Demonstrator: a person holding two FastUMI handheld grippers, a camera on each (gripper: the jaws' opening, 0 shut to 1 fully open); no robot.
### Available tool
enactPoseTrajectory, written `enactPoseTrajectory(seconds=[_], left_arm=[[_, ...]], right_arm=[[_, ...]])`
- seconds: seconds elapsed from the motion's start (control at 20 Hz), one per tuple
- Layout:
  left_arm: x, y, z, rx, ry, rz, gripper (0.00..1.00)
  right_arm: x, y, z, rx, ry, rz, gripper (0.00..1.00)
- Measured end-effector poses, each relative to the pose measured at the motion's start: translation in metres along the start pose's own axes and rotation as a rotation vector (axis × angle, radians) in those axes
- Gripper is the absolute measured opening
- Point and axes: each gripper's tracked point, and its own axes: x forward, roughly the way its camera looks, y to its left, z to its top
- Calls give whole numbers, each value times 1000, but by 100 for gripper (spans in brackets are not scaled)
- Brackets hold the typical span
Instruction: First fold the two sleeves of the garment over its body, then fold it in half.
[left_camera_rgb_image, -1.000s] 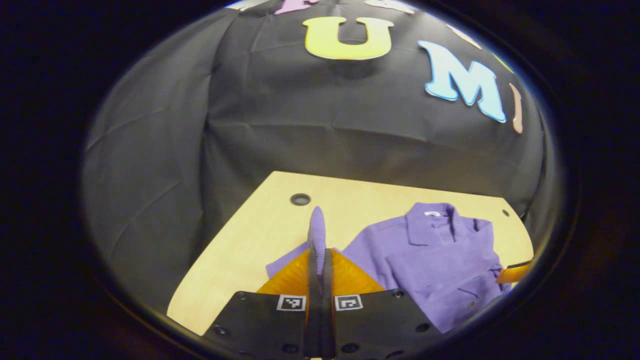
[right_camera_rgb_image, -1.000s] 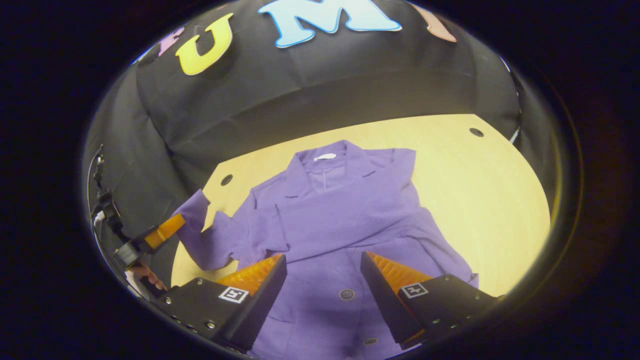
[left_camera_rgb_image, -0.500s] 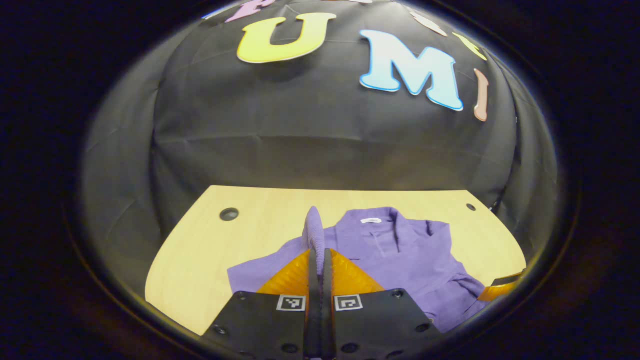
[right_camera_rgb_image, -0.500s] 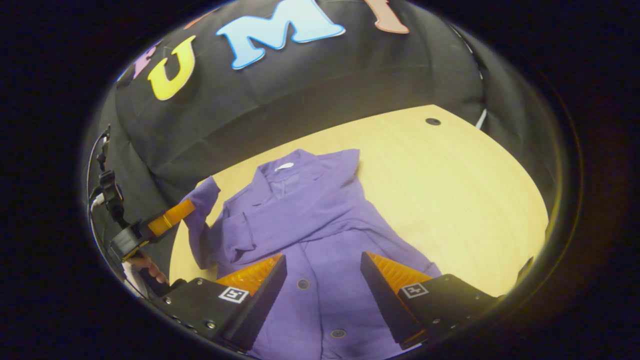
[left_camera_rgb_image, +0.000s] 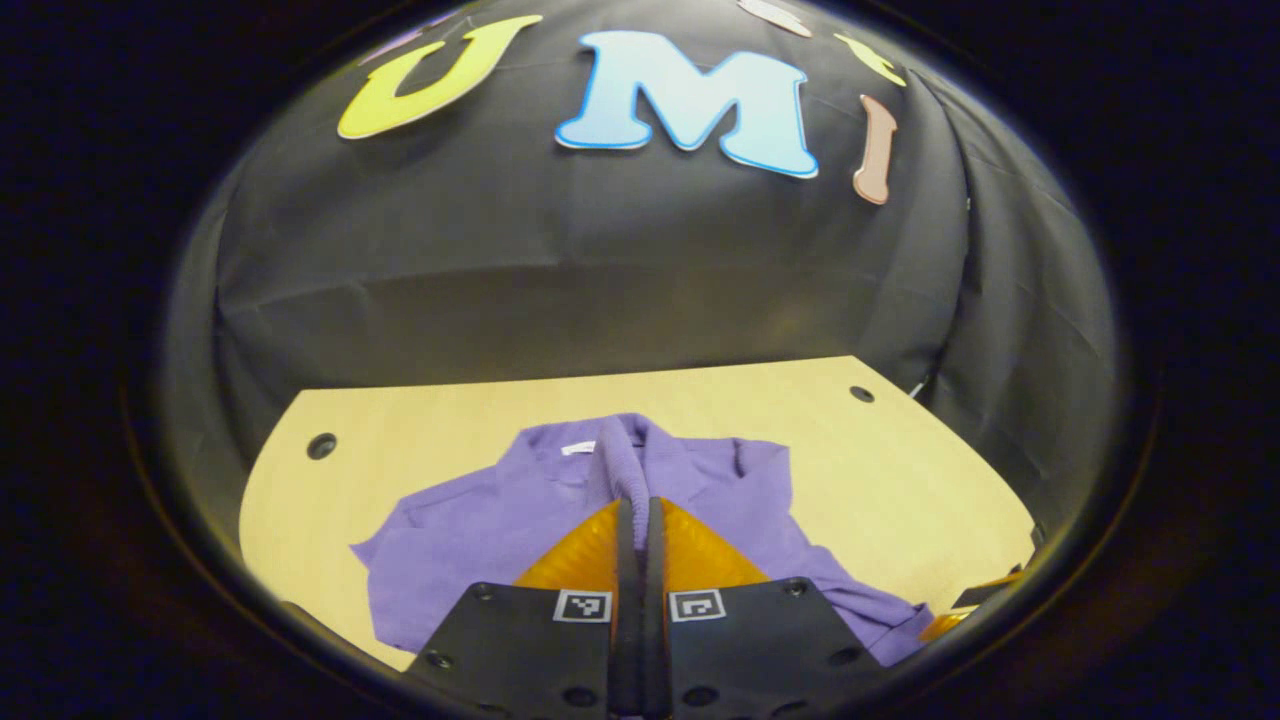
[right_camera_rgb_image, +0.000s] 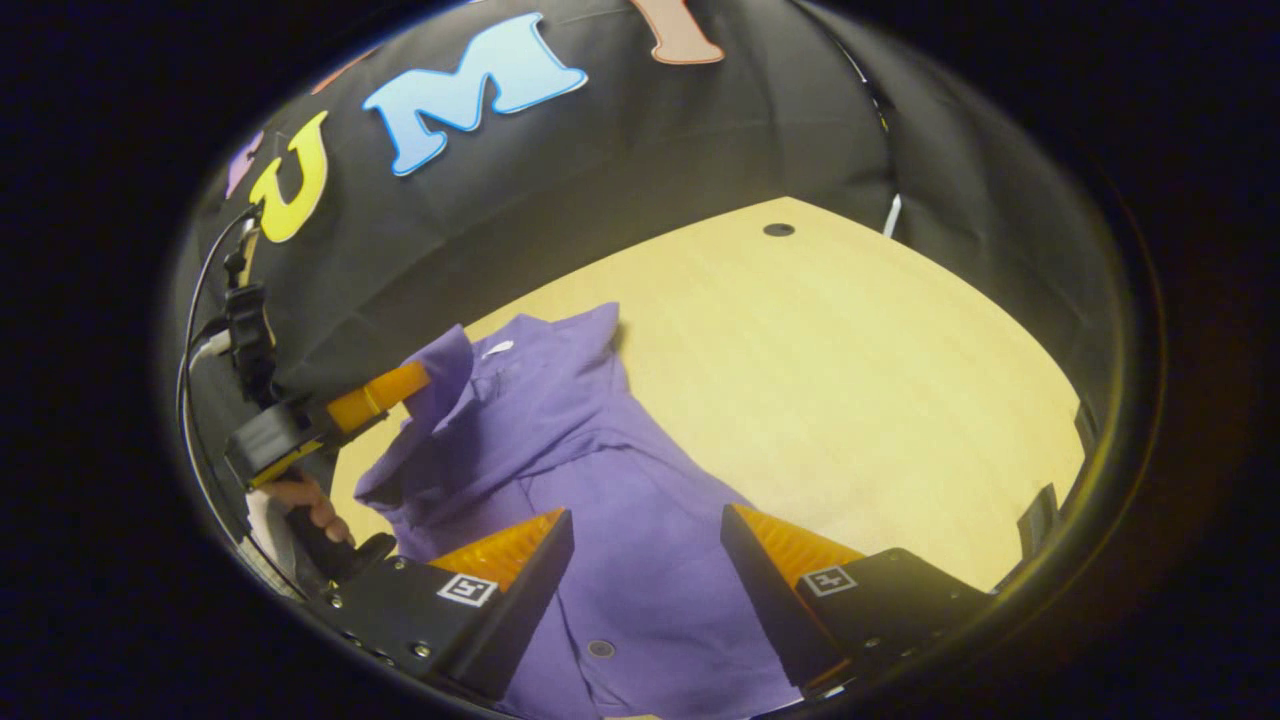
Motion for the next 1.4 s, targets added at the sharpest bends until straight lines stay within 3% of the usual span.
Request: enactPoseTrajectory(seconds=[0.3, 0.6, 0.8, 0.85, 1.05, 1.25, 1.35, 1.4], left_arm=[[40, -62, -17, 51, 57, -56, 7], [55, -59, -33, 41, 89, -27, 7], [61, -63, -41, 48, 114, -52, 10], [60, -65, -41, 50, 121, -56, 15], [60, -63, -35, 75, 99, -47, 84], [57, -58, -35, 78, 102, -39, 85], [53, -52, -35, 78, 101, -30, 96], [49, -50, -35, 81, 100, -29, 92]], right_arm=[[-10, -21, -9, 26, 7, -21, 94], [-12, -33, -17, 35, 21, -29, 94], [-9, -32, -22, 27, 37, -21, 94], [-8, -31, -23, 21, 39, -20, 94], [-9, -31, -34, -7, 62, -20, 94], [-13, -38, -63, -70, 120, -52, 94], [-18, -48, -84, -133, 166, -82, 94], [-19, -51, -93, -158, 190, -90, 94]])
